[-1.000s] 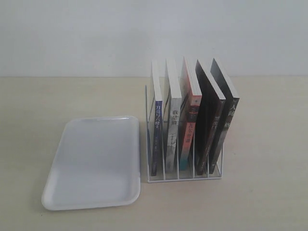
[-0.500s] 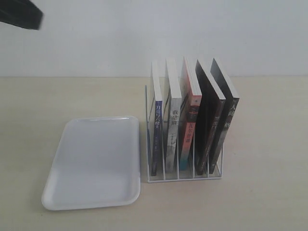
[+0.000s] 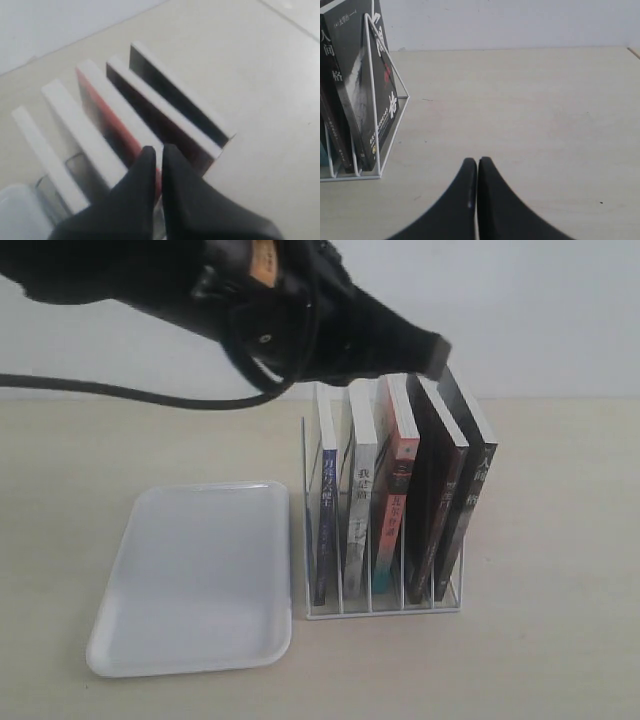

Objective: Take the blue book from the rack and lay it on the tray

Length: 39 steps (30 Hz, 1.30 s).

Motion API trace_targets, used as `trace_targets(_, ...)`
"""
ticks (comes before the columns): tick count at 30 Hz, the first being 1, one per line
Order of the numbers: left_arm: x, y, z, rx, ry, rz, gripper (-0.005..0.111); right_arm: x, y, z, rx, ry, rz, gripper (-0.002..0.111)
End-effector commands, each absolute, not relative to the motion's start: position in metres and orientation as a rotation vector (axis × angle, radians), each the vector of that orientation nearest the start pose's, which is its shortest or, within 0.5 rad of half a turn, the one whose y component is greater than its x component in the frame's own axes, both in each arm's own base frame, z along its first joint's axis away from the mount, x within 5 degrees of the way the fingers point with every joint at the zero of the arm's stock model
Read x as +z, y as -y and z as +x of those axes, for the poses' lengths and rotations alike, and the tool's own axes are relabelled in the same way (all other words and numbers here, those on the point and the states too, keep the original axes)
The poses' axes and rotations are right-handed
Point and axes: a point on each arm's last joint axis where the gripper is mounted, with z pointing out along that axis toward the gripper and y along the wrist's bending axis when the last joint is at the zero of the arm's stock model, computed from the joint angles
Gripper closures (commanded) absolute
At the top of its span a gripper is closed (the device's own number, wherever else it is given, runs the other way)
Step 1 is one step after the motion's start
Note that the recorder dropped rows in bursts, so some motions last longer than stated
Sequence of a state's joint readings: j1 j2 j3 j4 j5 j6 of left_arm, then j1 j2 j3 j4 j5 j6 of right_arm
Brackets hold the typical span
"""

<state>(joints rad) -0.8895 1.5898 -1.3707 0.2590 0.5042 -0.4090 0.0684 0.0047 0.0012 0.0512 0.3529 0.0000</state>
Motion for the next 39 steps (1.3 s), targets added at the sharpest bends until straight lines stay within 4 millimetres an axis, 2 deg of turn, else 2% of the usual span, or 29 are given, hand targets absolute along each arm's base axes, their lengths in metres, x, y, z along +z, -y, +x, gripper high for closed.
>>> trace_targets(1,0.36,0.3,0.249,-0.6,-1.998,0.654,0.102,0.182,-0.005,0.053,0.086,-1.825,-0.029,0.108)
trace_targets(4,0.367,0.314,0.252,-0.663,-2.045,0.615,0.102,0.182,-0.005,0.053,0.086,-1.825,-0.029,0.108)
trace_targets(8,0.368,0.344,0.253,-0.577,-2.081,0.697,0.102,0.182,-0.005,0.053,0.086,-1.825,-0.029,0.108)
trace_targets(13,0.364,0.373,0.27,-0.452,-2.149,0.546,0.102,0.182,-0.005,0.053,0.086,-1.825,-0.029,0.108)
trace_targets(16,0.361,0.381,0.279,-0.437,-2.213,0.445,0.102,0.182,-0.005,0.053,0.086,-1.825,-0.029,0.108)
trace_targets(19,0.363,0.384,0.284,-0.393,-2.251,0.416,0.093,0.182,-0.005,0.053,0.086,-1.825,-0.029,0.108)
trace_targets(24,0.356,0.399,0.289,-0.464,-2.254,0.391,0.056,0.182,-0.005,0.053,0.086,-1.825,-0.029,0.108)
trace_targets(27,0.35,0.408,0.291,-0.524,-2.26,0.388,0.042,0.182,-0.005,0.053,0.086,-1.825,-0.029,0.108)
trace_targets(39,0.327,0.41,0.298,-0.409,-2.36,0.343,0.042,0.182,-0.005,0.053,0.086,-1.825,-0.029,0.108)
